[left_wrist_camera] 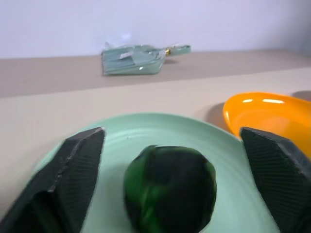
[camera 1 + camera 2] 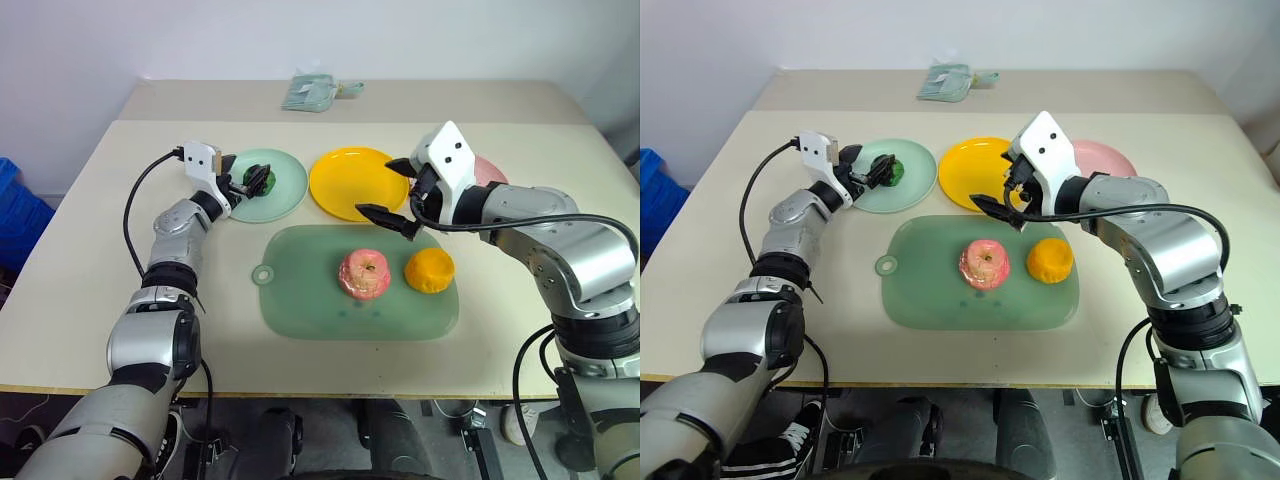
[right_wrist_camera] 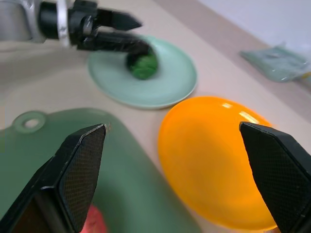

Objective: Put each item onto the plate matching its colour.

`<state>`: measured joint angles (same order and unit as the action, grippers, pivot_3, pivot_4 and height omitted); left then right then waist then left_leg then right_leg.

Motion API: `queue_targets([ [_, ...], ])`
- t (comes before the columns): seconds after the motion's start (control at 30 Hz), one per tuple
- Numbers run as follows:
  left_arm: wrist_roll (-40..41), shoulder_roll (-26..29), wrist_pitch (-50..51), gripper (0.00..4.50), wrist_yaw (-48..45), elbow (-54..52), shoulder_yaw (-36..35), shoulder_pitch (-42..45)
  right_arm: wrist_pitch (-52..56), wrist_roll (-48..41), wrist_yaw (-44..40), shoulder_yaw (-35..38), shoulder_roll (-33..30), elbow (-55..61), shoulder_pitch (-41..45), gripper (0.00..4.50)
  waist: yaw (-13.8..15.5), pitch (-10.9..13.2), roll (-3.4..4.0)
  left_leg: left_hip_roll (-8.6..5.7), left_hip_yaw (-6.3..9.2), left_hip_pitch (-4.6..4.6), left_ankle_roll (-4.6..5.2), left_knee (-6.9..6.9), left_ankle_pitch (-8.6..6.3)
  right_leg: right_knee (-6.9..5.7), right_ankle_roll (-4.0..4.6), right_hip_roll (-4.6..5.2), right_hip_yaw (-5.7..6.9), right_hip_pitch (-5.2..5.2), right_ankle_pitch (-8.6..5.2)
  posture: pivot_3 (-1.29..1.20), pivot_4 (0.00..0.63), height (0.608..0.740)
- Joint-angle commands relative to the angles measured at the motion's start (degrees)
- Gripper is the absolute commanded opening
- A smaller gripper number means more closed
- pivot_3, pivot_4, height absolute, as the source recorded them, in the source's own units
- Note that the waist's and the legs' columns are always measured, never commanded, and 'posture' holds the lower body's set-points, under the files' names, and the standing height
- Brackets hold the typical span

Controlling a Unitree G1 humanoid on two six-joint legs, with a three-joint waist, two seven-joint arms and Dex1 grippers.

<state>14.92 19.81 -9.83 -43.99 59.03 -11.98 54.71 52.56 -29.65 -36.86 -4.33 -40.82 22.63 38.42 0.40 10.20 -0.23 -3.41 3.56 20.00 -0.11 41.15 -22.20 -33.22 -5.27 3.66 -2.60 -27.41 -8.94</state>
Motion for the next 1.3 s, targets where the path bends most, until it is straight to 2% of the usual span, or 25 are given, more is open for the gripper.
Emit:
queue_targets([
  [0.03, -0.5, 2.8, -3.3, 4.45, -10.4, -8.4, 3.0, -2.0, 1.6, -2.9, -4.3, 1.4, -3.1, 4.9, -1.1, 4.5, -0.2, 0.0, 0.0, 0.0, -0.01, 0.0, 0.0, -0.01, 0.0, 0.0, 0.0, 0.0, 0.0, 0.0, 0.0, 0.0, 0.15, 0.74],
  [0.13, 6.6, 4.8, 6.9, 4.45, -24.5, -18.8, 3.8, -5.9, 5.1, -5.8, -6.9, 0.4, -5.5, 7.5, -2.9, 4.5, -0.6, 0.0, 0.0, 0.01, -0.02, -0.01, 0.01, 0.0, -0.01, 0.0, 0.0, 0.0, -0.02, 0.01, 0.0, 0.0, 0.15, 0.74],
  [0.23, 12.9, 8.7, 17.2, 4.45, -36.8, -31.0, 5.8, -12.0, 7.9, -6.4, -6.6, -1.4, -4.9, 7.3, -2.6, 4.5, -1.5, 0.0, 0.0, 0.04, -0.01, -0.02, 0.02, 0.02, -0.01, -0.02, 0.0, 0.0, -0.02, 0.03, 0.0, 0.0, 0.15, 0.74],
  [0.27, 15.0, 10.4, 22.7, 4.45, -39.5, -34.1, 6.5, -13.6, 8.4, -5.6, -6.2, -2.7, -4.7, 7.2, -2.6, 4.5, -1.6, 0.0, 0.0, 0.05, -0.04, -0.06, 0.02, 0.02, -0.01, -0.05, 0.0, -0.02, -0.06, 0.03, 0.0, 0.0, 0.15, 0.74],
  [0.37, 15.4, 14.2, 26.9, 4.45, -43.5, -41.0, 8.8, -18.4, 7.3, -2.3, -5.8, -7.3, -4.9, 7.2, -3.3, 4.5, -1.5, 0.0, 0.0, 0.12, -0.05, -0.19, 0.0, 0.02, 0.0, -0.14, 0.0, -0.08, -0.07, 0.06, 0.0, 0.0, 0.15, 0.74],
  [0.53, 19.7, 17.9, 34.3, 4.45, -44.8, -50.1, 7.9, -22.8, 5.3, 2.1, -4.7, -9.9, -4.3, 3.8, -2.5, 4.5, -1.0, 0.0, 0.0, 0.14, -0.02, -0.41, 0.1, 0.02, -0.05, -0.13, 0.0, -0.09, -0.06, 0.25, -0.01, 0.0, 0.15, 0.74],
  [0.87, 20.1, 17.2, 33.4, 4.45, -41.2, -54.5, 7.7, -25.2, 2.5, 5.8, -8.6, -13.9, -3.8, 0.6, -2.3, 4.5, -1.2, 0.0, 0.0, 0.13, -0.06, -0.45, -0.1, -0.01, 0.06, -0.04, 0.01, -0.09, -0.08, 0.29, -0.01, 0.0, 0.15, 0.74],
  [0.97, 20.4, 17.4, 33.3, 4.5, -40.6, -55.1, 7.4, -25.9, 3.1, 5.1, -9.2, -12.8, -2.9, 0.4, -2.1, 3.66, -1.2, 0.0, 0.0, 0.13, -0.06, -0.45, -0.1, -0.01, 0.06, -0.03, 0.01, -0.09, -0.08, 0.29, -0.01, 0.0, 0.15, 0.74],
  [1.03, 20.7, 17.7, 33.3, 4.5, -40.5, -55.3, 6.9, -26.4, 5.1, 2.9, -8.7, -9.8, -1.0, -0.1, -1.3, 2.8, -1.2, 0.0, 0.0, 0.13, -0.05, -0.45, -0.1, -0.01, 0.05, -0.04, 0.01, -0.09, -0.08, 0.29, -0.01, 0.0, 0.15, 0.74],
  [1.07, 20.9, 17.7, 33.3, 4.5, -40.3, -55.3, 6.7, -26.6, 4.9, 2.7, -7.8, -8.0, 0.1, -1.1, -0.5, 2.67, -1.3, 0.0, 0.0, 0.14, -0.05, -0.45, -0.1, -0.01, 0.06, -0.04, 0.01, -0.09, -0.08, 0.28, -0.01, 0.0, 0.15, 0.74],
  [1.2, 21.4, 16.9, 33.2, 4.5, -38.9, -55.0, 5.9, -26.2, 5.1, 2.4, -4.7, -2.3, 3.1, -5.3, 2.1, 2.67, -1.2, 0.0, 0.0, 0.13, -0.05, -0.45, -0.1, -0.02, 0.06, -0.04, 0.01, -0.09, -0.08, 0.27, -0.01, 0.0, 0.15, 0.74],
  [1.3, 20.8, 14.8, 31.0, 4.5, -36.5, -53.6, 5.6, -24.3, 1.8, 6.7, 3.3, 2.7, 6.4, -15.1, 6.5, 2.67, -1.0, 0.0, 0.0, 0.12, -0.05, -0.45, -0.1, -0.01, 0.06, -0.04, 0.01, -0.07, -0.08, 0.3, 0.0, 0.0, 0.15, 0.74],
])
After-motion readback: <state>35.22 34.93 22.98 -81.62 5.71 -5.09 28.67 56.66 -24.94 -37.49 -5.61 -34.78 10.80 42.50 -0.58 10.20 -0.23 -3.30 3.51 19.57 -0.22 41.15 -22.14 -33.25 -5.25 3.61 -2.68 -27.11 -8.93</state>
